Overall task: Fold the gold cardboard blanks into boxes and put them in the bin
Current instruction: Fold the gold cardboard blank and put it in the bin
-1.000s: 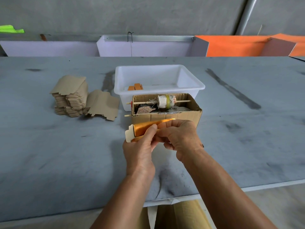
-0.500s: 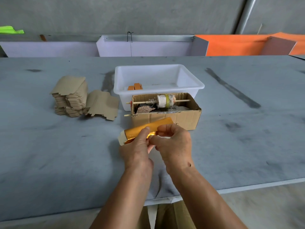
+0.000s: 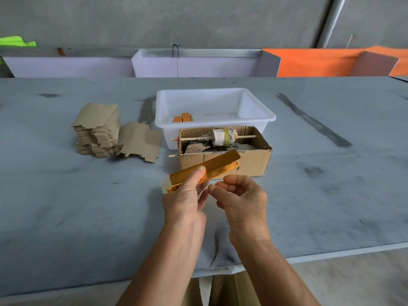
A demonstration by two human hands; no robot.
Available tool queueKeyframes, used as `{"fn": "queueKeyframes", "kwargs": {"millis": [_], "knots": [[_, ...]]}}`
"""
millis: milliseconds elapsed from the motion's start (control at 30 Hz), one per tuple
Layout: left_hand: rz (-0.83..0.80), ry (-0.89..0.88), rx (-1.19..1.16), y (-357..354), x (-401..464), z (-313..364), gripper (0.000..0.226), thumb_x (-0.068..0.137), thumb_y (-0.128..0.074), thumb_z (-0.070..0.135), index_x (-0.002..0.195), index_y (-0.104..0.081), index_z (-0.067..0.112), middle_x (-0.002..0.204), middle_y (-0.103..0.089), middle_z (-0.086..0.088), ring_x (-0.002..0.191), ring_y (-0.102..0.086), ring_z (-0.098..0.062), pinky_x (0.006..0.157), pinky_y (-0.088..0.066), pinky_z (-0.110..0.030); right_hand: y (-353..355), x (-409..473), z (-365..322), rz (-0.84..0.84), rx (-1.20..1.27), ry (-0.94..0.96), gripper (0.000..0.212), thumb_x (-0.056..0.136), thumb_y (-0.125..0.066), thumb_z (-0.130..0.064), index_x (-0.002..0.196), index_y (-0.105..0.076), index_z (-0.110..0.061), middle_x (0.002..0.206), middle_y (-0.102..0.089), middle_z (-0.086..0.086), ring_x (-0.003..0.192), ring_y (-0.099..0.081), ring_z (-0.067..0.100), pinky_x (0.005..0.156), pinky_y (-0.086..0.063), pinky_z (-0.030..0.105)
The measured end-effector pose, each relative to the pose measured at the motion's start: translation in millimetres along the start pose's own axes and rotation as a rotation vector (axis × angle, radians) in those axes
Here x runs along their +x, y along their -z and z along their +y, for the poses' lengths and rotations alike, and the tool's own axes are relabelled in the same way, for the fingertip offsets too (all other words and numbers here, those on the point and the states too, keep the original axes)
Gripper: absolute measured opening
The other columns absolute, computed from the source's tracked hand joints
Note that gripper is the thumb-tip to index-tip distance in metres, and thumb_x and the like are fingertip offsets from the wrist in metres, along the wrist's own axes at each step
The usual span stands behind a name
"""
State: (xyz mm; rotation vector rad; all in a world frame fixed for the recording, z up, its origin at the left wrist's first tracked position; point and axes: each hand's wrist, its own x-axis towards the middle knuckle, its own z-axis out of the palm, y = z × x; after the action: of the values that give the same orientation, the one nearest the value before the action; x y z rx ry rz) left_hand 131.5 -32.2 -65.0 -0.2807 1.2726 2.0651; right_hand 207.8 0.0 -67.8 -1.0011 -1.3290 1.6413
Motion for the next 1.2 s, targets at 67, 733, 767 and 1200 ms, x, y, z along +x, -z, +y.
{"fn": "queueKeyframes", "kwargs": {"millis": [67, 733, 767, 1200], "knots": [[-0.017, 0.029, 0.015, -1.0, 0.2, 0.4, 0.014, 0.077, -0.073, 0.013, 0.080, -0.059, 0.013, 0.074, -0.064, -0.002, 0.057, -0.060, -0.009, 0.050, -0.046, -0.023, 1.6, -0.2, -0.7, -0.014, 0.019, 0.036, 0.027, 0.066, -0.083, -0.004, 0.082, -0.062, -0.012, 0.073, -0.067, 0.005, 0.062, -0.062, 0.009, 0.056, -0.049, 0.017], [-0.085, 0.161, 0.051, -7.3, 1.0, -12.3, 0.018, 0.073, -0.074, 0.008, 0.071, -0.058, 0.013, 0.057, -0.064, 0.002, 0.067, -0.057, -0.012, 0.058, -0.043, -0.031, 15.1, -5.0, -3.8, -0.166, 0.397, -0.122, 0.019, 0.078, -0.066, 0.002, 0.069, -0.070, -0.014, 0.072, -0.070, 0.006, 0.065, -0.064, 0.011, 0.053, -0.048, 0.017], [-0.087, 0.153, 0.055, -8.1, 0.1, -12.9, 0.018, 0.073, -0.074, 0.007, 0.069, -0.058, 0.013, 0.052, -0.063, 0.003, 0.066, -0.057, -0.012, 0.059, -0.043, -0.031, 13.2, -5.4, -3.7, -0.157, 0.431, -0.149, 0.017, 0.077, -0.068, -0.001, 0.068, -0.070, -0.015, 0.071, -0.070, 0.005, 0.064, -0.064, 0.011, 0.054, -0.048, 0.017], [-0.123, -0.037, 0.096, 4.0, -3.1, -21.5, 0.014, 0.069, -0.076, 0.003, 0.075, -0.065, 0.009, 0.062, -0.068, -0.002, 0.067, -0.063, -0.018, 0.060, -0.052, -0.031, 4.1, 6.5, -4.5, 0.059, 0.374, -0.232, 0.021, 0.081, -0.069, -0.003, 0.065, -0.064, -0.015, 0.051, -0.062, -0.007, 0.051, -0.059, 0.004, 0.057, -0.042, 0.021]]}}
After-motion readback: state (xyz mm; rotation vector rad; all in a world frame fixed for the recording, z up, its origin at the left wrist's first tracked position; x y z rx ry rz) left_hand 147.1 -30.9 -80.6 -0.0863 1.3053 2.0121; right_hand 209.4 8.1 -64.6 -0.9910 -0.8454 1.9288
